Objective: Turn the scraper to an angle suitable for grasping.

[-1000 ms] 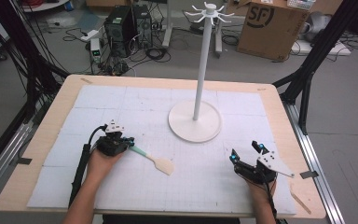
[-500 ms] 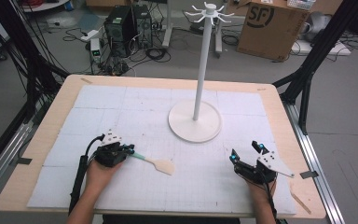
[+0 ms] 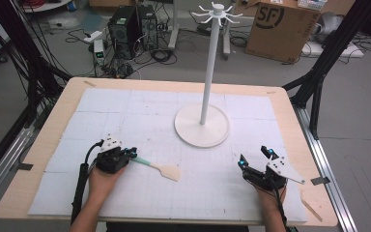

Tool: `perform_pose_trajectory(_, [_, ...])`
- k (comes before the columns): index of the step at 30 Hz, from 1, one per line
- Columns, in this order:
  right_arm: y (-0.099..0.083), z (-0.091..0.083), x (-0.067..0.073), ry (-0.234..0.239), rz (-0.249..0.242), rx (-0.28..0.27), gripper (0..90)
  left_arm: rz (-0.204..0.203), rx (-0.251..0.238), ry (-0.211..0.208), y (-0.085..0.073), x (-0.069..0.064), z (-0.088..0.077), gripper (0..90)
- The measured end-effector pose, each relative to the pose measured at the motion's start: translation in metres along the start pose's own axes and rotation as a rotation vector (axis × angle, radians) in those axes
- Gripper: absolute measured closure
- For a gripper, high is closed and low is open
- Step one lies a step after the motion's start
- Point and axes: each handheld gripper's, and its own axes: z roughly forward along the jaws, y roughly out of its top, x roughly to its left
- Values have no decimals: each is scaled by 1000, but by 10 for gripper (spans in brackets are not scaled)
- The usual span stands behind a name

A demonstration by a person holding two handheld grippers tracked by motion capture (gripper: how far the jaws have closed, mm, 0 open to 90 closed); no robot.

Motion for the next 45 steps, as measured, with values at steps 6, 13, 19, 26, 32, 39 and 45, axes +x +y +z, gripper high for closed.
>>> perform_pose_trajectory(6, [0,0,0,0,-3,2,160,-15,48,25,5,7,8,900])
perform_pose_trajectory(13, [0,0,0,1,-3,2,160,10,92,21,4,3,8,900])
perform_pose_trajectory(19, [0,0,0,1,-3,2,160,9,97,-17,3,-4,4,900])
perform_pose_trajectory(26, [0,0,0,1,-4,2,160,11,104,-46,0,-9,0,900])
perform_pose_trajectory(32, [0,0,0,1,-2,2,160,18,105,-70,-6,-16,-7,900])
perform_pose_trajectory(39, [0,0,0,1,-2,1,160,35,108,-121,-14,-27,-19,900])
perform_pose_trajectory(45, [0,0,0,2,-1,2,160,62,107,-159,-18,-34,-22,900])
